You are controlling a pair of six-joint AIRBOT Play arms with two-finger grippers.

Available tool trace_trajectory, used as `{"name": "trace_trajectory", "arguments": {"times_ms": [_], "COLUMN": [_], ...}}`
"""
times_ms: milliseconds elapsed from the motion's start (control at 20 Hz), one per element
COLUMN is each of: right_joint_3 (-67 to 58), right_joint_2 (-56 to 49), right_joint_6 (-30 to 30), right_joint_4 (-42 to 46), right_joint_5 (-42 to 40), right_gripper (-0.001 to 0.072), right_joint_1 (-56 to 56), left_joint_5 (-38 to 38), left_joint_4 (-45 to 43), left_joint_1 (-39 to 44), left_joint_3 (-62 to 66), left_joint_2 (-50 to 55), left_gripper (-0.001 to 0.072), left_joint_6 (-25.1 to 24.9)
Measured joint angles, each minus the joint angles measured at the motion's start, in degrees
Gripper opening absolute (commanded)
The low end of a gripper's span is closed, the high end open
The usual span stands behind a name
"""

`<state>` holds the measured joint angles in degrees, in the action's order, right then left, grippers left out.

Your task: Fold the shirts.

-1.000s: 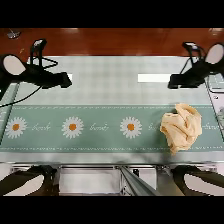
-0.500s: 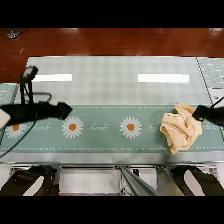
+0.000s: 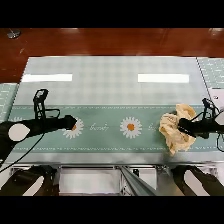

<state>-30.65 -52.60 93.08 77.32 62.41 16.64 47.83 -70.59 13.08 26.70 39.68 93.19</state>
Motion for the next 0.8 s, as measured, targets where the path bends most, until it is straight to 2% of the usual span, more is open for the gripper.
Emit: {"name": "trace_trajectory", "arguments": {"times_ms": [150, 400, 600, 800], "right_joint_3": [-8.5, -32.0, -49.6, -64.5], "right_joint_2": [-0.9, 2.8, 5.1, 5.8], "right_joint_6": [-3.8, -7.4, -10.4, -13.1], "right_joint_4": [-4.0, -8.8, -13.0, -17.9], "right_joint_5": [0.9, 3.2, 5.7, 7.6], "right_gripper": [0.0018, 0.0018, 0.0017, 0.0017], "right_joint_1": [0.0, 0.0, 0.0, 0.0], "left_joint_5": [0.5, 8.5, 12.6, 12.5], "left_joint_4": [-4.3, -10.1, -4.9, 1.7], "left_joint_1": [-0.3, -2.6, -3.2, -3.3], "left_joint_3": [5.2, 14.5, 13.5, 9.2], "left_joint_2": [1.2, -0.5, -4.4, -6.5], "left_gripper": [0.0702, 0.0702, 0.0702, 0.0702], "left_joint_6": [-0.9, -2.2, -2.5, -2.6]}}
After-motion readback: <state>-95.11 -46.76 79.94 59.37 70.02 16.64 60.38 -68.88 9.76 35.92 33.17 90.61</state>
